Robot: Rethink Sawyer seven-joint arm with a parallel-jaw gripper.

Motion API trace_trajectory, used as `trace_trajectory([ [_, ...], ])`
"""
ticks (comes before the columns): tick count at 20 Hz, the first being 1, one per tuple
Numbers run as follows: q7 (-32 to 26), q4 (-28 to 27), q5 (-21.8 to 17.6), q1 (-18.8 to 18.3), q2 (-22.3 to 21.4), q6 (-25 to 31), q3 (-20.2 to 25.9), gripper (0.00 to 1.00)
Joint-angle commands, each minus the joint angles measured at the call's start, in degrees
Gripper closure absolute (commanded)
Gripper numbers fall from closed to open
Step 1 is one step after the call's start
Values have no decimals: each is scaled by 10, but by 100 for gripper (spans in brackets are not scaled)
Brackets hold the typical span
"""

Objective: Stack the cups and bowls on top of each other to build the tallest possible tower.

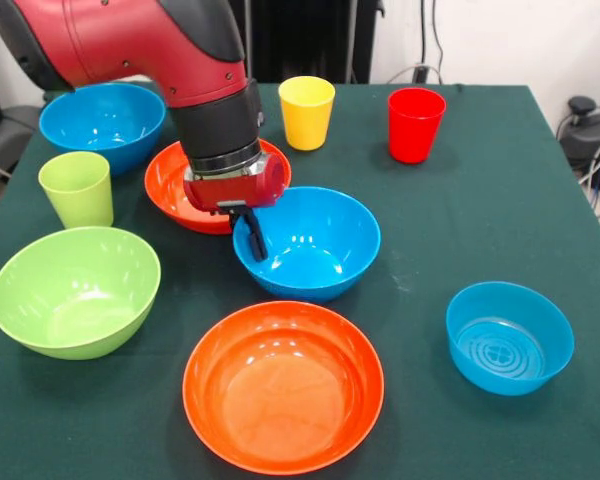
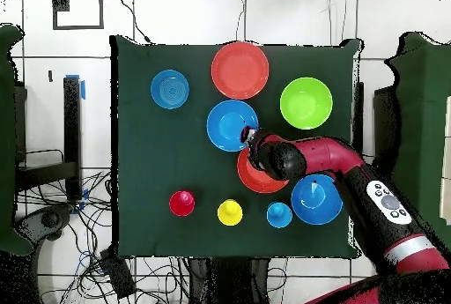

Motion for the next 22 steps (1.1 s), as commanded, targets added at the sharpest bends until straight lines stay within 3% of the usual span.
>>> trace_trajectory([
  [1,-173,-5,-28,11,100,22,27,100],
  [14,-145,-4,-47,32,87,-14,7,100],
  [15,-143,-3,-56,33,84,-29,6,0],
  [22,-145,-6,-53,40,76,-17,4,0],
])
